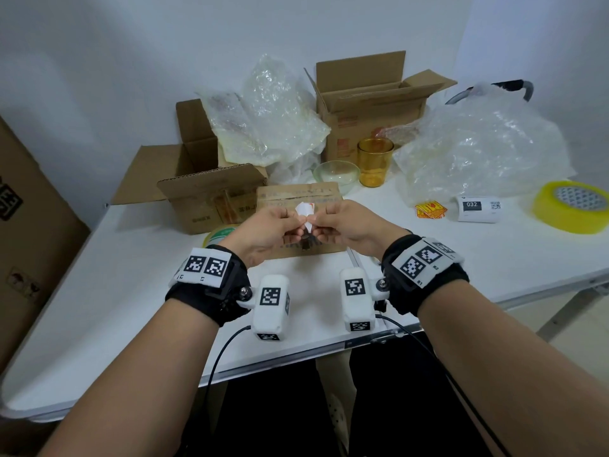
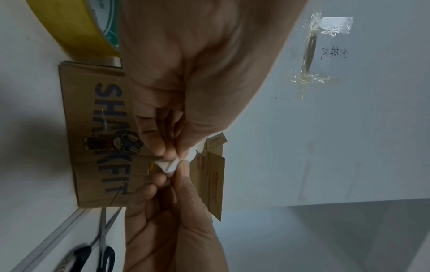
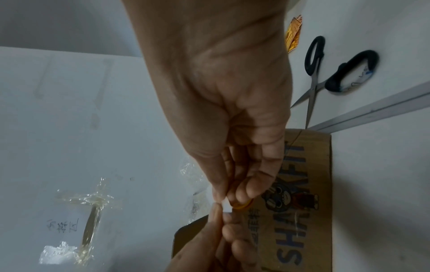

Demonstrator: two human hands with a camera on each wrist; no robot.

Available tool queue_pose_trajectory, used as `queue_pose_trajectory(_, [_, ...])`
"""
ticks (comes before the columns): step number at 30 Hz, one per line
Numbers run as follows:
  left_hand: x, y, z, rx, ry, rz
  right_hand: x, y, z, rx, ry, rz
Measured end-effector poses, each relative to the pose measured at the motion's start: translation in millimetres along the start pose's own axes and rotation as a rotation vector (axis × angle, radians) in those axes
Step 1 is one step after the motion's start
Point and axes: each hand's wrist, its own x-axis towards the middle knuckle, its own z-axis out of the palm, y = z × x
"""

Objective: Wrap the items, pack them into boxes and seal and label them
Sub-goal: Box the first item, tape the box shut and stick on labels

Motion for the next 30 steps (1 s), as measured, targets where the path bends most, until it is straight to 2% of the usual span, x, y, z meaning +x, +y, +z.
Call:
queue_pose_trajectory(3, [0, 1, -4, -0.007, -0.036, -0.008, 0, -1, -1, 0.038, -0.015, 0.038])
queue_pose_trajectory(7, [-3, -2, -5, -0.051, 0.027, 0.034, 1, 0, -2, 0.072, 0.046, 0.023])
queue_pose_trajectory(14, [-5, -9, 5, 0.191, 0.111, 0.12, 1, 7, 3, 0.074, 0.09, -0.043])
queue_pose_trajectory(20, [-5, -1, 6, 0.282, 0.137, 0.059, -2, 4, 6, -0.053, 0.107, -0.071])
queue_pose_trajectory(24, [-9, 7, 3, 0.288, 0.065, 0.018, -4, 5, 6, -0.048, 0.064, -0.052])
queue_pose_trajectory(30, [-8, 11, -9, 0.141, -0.085, -0.123, -6, 3, 4, 0.045, -0.001, 0.061])
